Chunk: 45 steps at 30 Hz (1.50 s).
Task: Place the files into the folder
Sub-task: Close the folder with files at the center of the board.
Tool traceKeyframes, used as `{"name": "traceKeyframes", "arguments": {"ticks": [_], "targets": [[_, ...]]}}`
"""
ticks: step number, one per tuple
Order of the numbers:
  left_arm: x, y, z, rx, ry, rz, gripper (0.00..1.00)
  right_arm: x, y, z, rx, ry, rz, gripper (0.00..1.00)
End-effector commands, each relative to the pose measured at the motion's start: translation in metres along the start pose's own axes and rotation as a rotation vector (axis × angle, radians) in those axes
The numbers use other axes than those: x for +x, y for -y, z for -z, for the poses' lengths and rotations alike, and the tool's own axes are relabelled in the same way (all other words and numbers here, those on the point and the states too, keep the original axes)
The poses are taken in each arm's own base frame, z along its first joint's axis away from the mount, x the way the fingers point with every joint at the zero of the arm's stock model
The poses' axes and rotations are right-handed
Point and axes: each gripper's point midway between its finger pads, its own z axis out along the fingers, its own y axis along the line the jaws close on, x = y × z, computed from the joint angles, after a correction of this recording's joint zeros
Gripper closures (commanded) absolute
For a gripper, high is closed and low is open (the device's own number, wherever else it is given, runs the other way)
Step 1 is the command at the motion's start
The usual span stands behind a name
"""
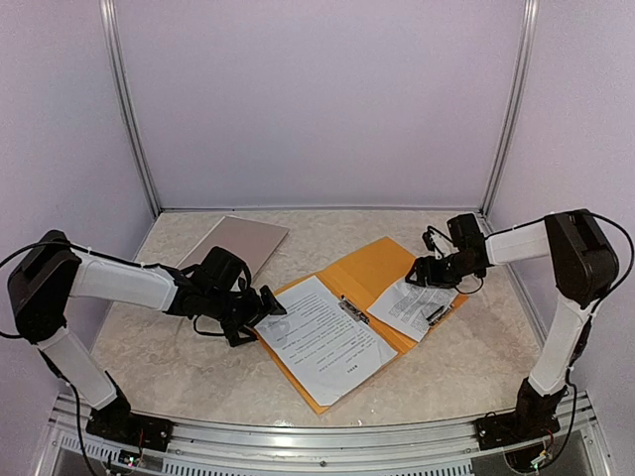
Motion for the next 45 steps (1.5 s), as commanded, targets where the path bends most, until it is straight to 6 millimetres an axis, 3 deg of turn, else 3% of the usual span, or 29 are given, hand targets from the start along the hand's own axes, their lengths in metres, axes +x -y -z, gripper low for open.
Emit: {"name": "traceKeyframes", "arguments": {"ticks": [1, 5, 15, 17, 23, 28, 33, 45], "targets": [[0.005, -0.045, -0.011, -0.142, -0.011, 0.02, 0.01, 0.023, -0.006, 0.007, -0.027, -0.068, -0.051, 0.24], [0.005, -0.043, -0.003, -0.141, 0.003, 0.02, 0.01, 0.015, -0.002, 0.011, 0.014, -0.054, -0.033, 0.24], [0.018, -0.068, 0.023, -0.182, 0.023, 0.062, 0.01, -0.032, 0.028, 0.03, 0.239, 0.017, 0.05, 0.16], [0.021, -0.069, 0.021, -0.175, 0.012, 0.073, 0.01, -0.041, 0.032, 0.025, 0.218, 0.012, 0.044, 0.13], [0.03, -0.061, 0.003, -0.137, -0.039, 0.102, 0.01, -0.043, 0.043, -0.009, 0.19, -0.071, 0.057, 0.11], [0.032, -0.06, -0.008, -0.127, -0.069, 0.127, 0.01, -0.03, 0.053, -0.03, 0.128, -0.145, 0.034, 0.12], [0.031, -0.059, -0.009, -0.121, -0.069, 0.142, 0.01, -0.009, 0.053, -0.038, 0.071, -0.201, 0.013, 0.15], [0.019, -0.062, -0.017, -0.071, -0.034, 0.189, 0.01, 0.039, 0.012, -0.014, -0.137, -0.164, -0.134, 0.27]]}}
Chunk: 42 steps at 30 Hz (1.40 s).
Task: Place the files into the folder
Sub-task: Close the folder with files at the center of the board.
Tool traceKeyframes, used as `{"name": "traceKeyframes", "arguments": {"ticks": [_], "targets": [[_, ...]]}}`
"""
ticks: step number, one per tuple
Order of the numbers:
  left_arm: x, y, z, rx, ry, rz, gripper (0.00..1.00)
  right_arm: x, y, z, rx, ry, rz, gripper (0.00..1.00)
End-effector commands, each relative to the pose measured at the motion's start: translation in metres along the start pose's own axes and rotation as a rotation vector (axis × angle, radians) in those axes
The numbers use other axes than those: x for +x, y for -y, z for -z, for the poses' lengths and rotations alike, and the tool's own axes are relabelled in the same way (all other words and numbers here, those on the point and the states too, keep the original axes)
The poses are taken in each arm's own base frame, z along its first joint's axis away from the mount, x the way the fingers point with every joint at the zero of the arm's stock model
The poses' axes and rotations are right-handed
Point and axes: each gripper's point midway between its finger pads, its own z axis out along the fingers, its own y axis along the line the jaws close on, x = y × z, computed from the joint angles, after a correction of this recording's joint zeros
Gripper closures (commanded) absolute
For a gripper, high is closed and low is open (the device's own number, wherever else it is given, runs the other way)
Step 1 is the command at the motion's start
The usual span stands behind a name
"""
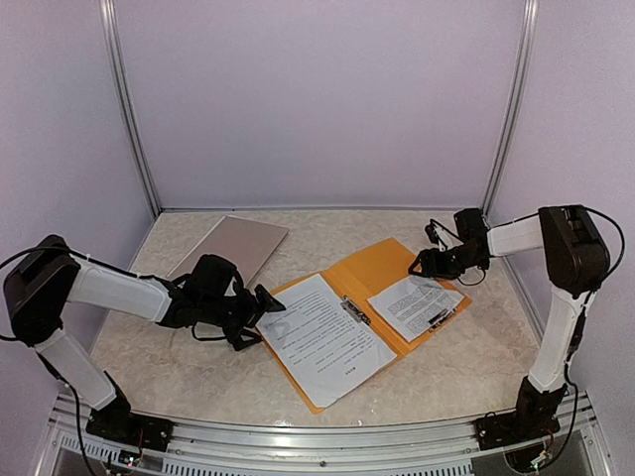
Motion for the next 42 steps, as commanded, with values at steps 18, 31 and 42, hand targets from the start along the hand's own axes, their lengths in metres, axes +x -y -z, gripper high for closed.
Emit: {"name": "traceKeyframes", "arguments": {"ticks": [18, 31, 42], "targets": [[-0.005, -0.033, -0.022, -0.046, -0.015, 0.011, 0.02, 0.082, -0.011, 0.007, -0.044, -0.121, -0.21, 0.32], [-0.005, 0.031, -0.027, 0.172, -0.058, -0.085, 0.06, 0.081, -0.01, 0.005, -0.042, -0.124, -0.211, 0.32], [-0.009, 0.118, -0.029, 0.338, -0.076, -0.246, 0.07, 0.085, -0.01, 0.004, -0.043, -0.129, -0.211, 0.31]]}}
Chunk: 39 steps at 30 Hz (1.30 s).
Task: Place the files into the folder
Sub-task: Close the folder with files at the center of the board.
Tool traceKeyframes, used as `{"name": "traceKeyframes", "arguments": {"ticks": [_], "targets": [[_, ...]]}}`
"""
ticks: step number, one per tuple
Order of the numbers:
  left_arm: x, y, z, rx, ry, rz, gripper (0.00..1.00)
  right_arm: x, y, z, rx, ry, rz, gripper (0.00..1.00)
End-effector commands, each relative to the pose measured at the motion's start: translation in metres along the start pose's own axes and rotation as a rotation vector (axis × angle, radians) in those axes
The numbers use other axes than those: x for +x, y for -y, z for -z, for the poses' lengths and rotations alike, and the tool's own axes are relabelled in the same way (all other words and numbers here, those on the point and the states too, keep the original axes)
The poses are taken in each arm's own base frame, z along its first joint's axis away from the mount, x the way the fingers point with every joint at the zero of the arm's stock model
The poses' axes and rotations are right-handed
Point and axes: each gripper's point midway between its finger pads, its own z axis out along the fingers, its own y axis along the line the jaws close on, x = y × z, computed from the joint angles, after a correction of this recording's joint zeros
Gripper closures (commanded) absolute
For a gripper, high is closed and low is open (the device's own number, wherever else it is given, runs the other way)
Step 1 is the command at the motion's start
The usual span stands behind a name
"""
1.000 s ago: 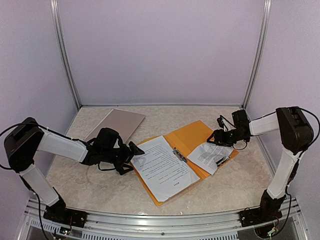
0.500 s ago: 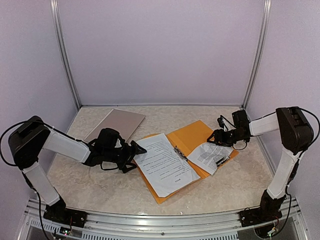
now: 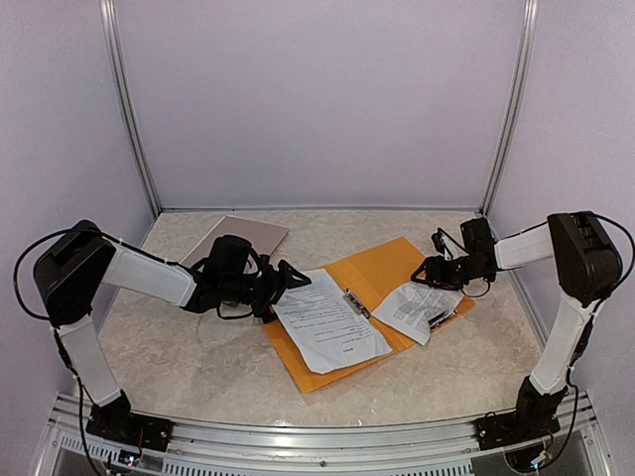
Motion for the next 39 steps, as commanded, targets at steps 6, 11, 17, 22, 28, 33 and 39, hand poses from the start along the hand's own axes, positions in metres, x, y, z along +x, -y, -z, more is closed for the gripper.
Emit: {"name": "traceKeyframes", "arguments": {"ticks": [6, 11, 17, 22, 28, 33, 39], "targets": [[-0.003, 0.07, -0.022, 0.125, -0.066, -0.156, 0.08, 0.052, 0.017, -0.011, 0.05, -0.15, -0.089, 0.32], [-0.004, 0.05, -0.013, 0.001, -0.038, -0.155, 0.07, 0.052, 0.017, -0.011, 0.052, -0.147, -0.089, 0.31], [0.002, -0.007, 0.03, -0.291, 0.052, -0.113, 0.04, 0.051, 0.019, -0.011, 0.064, -0.147, -0.085, 0.31], [0.028, -0.062, 0.072, -0.478, 0.071, -0.023, 0.01, 0.043, 0.022, -0.01, 0.1, -0.139, -0.063, 0.29], [0.049, -0.097, 0.091, -0.534, 0.047, 0.046, 0.01, 0.001, 0.016, 0.008, 0.162, -0.055, 0.019, 0.19], [0.05, -0.102, 0.088, -0.521, 0.041, 0.069, 0.01, -0.044, 0.015, 0.027, 0.251, 0.027, 0.093, 0.13], [0.044, -0.101, 0.076, -0.485, 0.027, 0.088, 0.01, -0.068, 0.032, 0.025, 0.334, 0.031, 0.122, 0.11]]}}
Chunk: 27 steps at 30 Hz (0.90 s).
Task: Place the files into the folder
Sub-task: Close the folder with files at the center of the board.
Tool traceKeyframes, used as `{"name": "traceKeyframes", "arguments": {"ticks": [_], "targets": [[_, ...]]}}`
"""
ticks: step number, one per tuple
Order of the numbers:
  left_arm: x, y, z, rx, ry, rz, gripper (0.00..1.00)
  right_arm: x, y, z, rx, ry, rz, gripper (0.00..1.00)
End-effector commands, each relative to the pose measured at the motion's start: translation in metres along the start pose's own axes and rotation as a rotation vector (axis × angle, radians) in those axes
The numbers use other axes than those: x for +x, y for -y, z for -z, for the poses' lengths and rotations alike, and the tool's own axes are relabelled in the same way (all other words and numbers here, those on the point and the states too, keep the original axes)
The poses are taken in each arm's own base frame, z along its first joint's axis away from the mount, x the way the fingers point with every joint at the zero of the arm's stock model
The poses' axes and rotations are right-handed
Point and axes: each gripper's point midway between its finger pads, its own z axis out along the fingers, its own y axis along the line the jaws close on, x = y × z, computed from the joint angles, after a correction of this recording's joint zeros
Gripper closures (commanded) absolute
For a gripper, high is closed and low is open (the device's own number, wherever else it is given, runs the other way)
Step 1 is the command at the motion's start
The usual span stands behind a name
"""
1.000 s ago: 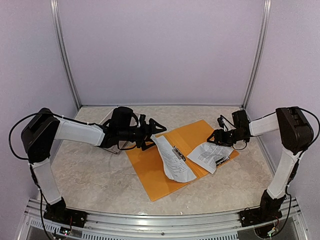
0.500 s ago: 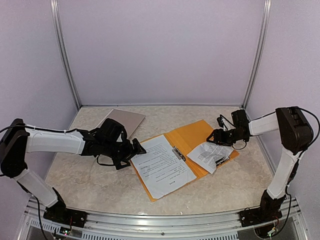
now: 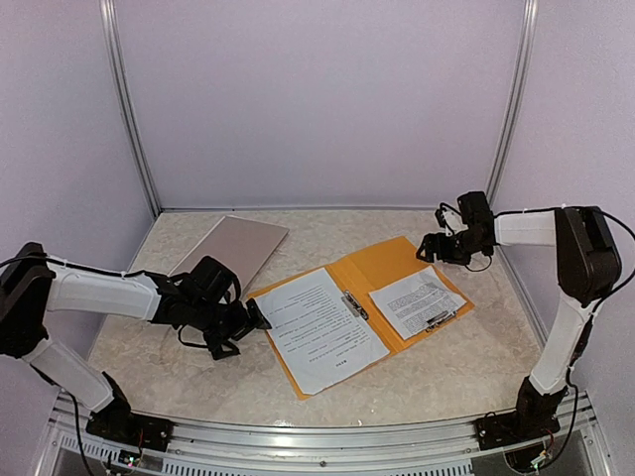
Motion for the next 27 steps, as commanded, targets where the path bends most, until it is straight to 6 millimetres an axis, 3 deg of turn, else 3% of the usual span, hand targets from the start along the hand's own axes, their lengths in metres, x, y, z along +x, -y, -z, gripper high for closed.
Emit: {"name": "traceKeyframes", "arguments": {"ticks": [1, 6, 13, 18, 27], "targets": [[-0.002, -0.004, -0.013, 0.009, -0.024, 0.03, 0.01, -0.006, 0.02, -0.007, 0.101, -0.041, 0.034, 0.1], [-0.001, 0.001, -0.024, 0.04, -0.058, 0.048, 0.01, 0.002, 0.027, -0.031, 0.092, -0.096, 0.034, 0.1], [0.004, -0.003, -0.035, 0.042, -0.091, 0.09, 0.01, 0.034, 0.032, -0.055, 0.06, -0.191, 0.019, 0.11], [0.007, -0.01, -0.038, 0.033, -0.089, 0.122, 0.01, 0.06, 0.019, -0.055, -0.032, -0.229, -0.024, 0.17], [0.004, -0.016, -0.043, 0.046, -0.072, 0.171, 0.01, 0.091, -0.01, -0.033, -0.18, -0.22, -0.121, 0.26]]}}
